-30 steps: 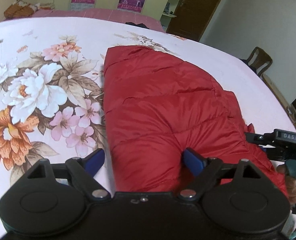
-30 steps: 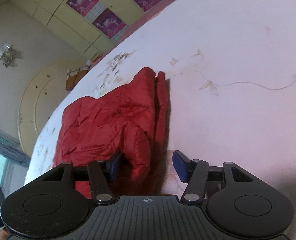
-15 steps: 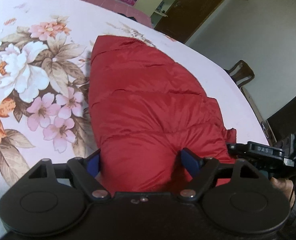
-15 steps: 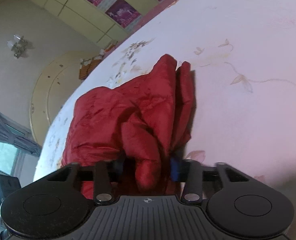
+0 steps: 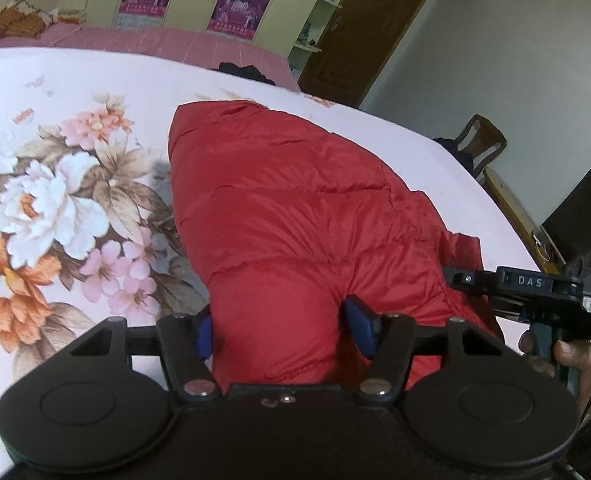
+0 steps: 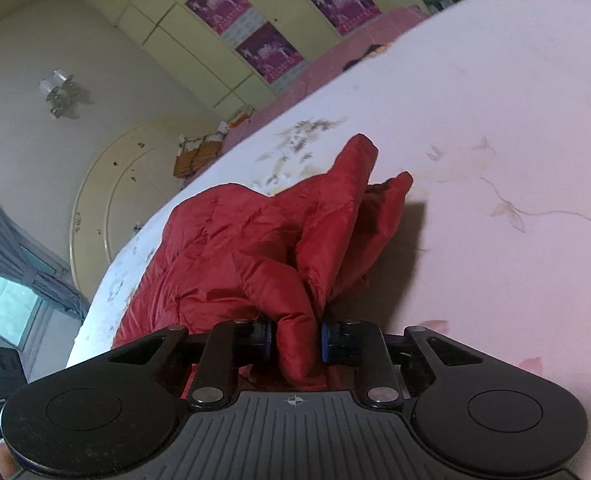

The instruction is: Fold large clothes

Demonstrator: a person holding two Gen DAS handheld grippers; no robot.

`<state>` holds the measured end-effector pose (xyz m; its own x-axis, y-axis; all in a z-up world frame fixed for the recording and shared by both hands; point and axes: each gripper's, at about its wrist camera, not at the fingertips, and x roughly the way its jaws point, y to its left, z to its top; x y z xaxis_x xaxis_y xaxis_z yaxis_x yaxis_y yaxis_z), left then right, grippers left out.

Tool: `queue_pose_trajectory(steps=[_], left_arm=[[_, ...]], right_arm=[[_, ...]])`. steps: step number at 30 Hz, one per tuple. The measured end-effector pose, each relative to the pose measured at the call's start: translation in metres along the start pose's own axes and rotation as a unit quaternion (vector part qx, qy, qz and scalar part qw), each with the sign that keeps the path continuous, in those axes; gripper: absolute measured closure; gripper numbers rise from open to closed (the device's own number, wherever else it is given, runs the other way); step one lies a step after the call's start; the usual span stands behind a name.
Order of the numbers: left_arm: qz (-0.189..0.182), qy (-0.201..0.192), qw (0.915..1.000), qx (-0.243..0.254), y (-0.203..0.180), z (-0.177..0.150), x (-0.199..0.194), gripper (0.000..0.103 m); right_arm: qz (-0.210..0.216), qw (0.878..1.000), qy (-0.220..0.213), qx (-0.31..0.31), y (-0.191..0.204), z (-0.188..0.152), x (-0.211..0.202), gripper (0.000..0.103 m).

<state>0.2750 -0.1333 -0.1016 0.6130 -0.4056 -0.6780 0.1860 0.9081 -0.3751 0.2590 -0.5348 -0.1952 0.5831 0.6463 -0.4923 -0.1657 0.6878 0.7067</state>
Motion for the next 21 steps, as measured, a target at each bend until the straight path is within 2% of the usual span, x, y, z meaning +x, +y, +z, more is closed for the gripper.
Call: queue_pose_trajectory(steps=[11, 21], left_arm=[[-0.031, -0.016, 0.9993, 0.01, 0.042, 0.008, -0.03, 0.042], [-0.059, -0.015, 0.9979, 0.021, 0.141, 0.029, -0.078, 0.042]], right_arm=[[-0.012, 0.999, -0.031, -0.04, 0.074, -0.01, 0.01, 0.083], [-0.037, 0.997, -0.044, -0.052, 0.172, -0.046, 0.071, 0.083]])
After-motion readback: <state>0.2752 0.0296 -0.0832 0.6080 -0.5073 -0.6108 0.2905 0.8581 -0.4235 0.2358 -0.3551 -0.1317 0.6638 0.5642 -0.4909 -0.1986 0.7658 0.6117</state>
